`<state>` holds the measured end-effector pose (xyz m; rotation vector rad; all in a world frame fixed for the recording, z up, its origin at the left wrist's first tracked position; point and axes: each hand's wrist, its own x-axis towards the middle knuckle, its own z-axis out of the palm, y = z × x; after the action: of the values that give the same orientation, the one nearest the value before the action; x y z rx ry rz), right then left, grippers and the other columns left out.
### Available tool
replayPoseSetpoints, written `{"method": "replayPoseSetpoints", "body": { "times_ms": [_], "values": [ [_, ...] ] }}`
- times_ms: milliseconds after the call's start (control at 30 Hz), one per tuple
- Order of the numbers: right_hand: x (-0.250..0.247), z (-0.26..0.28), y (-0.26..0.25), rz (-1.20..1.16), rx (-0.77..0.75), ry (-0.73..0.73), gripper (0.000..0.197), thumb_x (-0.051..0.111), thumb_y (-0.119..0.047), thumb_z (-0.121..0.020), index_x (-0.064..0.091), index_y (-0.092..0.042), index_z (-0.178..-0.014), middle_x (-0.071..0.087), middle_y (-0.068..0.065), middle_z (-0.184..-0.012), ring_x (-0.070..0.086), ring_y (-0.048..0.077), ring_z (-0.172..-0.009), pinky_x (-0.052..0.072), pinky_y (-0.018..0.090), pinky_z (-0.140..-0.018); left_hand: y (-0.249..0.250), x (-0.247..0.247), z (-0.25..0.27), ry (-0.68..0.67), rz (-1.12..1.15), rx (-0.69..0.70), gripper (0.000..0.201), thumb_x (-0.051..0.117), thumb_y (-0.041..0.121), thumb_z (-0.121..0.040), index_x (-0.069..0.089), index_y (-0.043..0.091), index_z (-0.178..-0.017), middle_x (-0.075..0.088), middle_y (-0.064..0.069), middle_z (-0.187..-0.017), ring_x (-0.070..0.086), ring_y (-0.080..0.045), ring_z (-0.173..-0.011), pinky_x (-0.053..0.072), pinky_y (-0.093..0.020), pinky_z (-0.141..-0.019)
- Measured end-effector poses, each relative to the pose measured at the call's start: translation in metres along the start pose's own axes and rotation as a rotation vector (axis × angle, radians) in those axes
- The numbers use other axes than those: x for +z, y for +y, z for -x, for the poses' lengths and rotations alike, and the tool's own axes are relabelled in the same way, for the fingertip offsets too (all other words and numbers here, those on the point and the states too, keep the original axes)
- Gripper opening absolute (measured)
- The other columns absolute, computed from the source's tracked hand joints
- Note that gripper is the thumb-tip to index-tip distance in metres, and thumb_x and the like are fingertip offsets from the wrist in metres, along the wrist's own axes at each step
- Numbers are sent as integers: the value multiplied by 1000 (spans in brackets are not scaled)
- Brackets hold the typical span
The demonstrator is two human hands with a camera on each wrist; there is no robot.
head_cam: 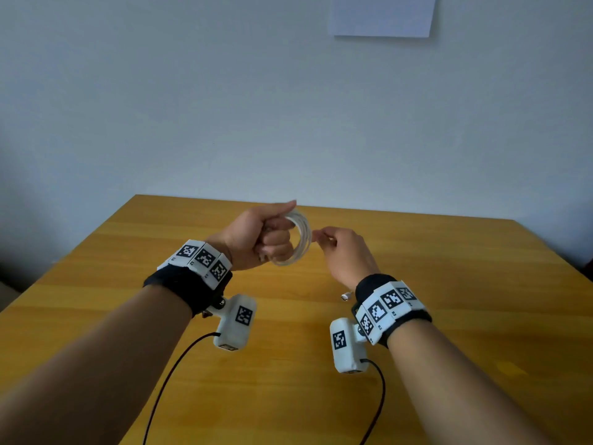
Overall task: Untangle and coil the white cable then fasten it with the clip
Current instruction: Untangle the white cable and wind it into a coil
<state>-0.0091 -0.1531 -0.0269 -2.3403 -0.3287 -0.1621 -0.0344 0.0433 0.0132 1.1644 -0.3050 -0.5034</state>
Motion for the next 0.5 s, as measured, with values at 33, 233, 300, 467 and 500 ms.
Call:
{"method": "replayPoseSetpoints", "body": {
  "times_ms": [33, 233, 300, 467, 500],
  "values": [
    [4, 2, -2, -10, -9, -28, 29, 46, -43, -107, 68, -37, -90, 57, -11, -63, 43, 8, -47, 35, 29, -53, 2, 4, -2, 9, 75, 45, 52, 44, 38, -100, 28, 26, -53, 11, 6, -45, 10, -16, -41, 18, -32, -53],
    [29, 14, -12, -74, -81, -228, 29, 45, -30, -109, 70, -25, -124, 50, -13, -56, 38, 4, -33, 29, 20, -42, 6, 18, -17, 206, 180, 270, 46, 37, 42, -104, 32, 21, -63, 20, 6, -51, 26, -13, -45, 29, -30, -63],
    [32, 18, -17, -55, -97, -284, 31, 44, -23, -109, 63, -23, -133, 52, -8, -61, 44, 3, -40, 32, 19, -45, 4, 18, -23, 286, 43, 316, 44, 35, 41, -106, 33, 20, -67, 25, 4, -54, 30, -15, -49, 33, -29, -62],
    [30, 19, -20, -40, -73, -410, 39, 43, -19, -106, 57, -24, -142, 74, 13, -85, 59, 21, -65, 44, 29, -57, -4, 14, -32, 471, -484, 377, 43, 33, 37, -108, 36, 14, -71, 29, -4, -59, 35, -18, -54, 36, -31, -59],
    [27, 19, -21, -32, -69, -424, 38, 44, -20, -106, 59, -24, -141, 74, 10, -85, 59, 19, -65, 45, 29, -57, -6, 11, -33, 477, -600, 368, 47, 33, 41, -107, 37, 12, -69, 33, -3, -58, 36, -19, -55, 36, -34, -61]
  ]
}}
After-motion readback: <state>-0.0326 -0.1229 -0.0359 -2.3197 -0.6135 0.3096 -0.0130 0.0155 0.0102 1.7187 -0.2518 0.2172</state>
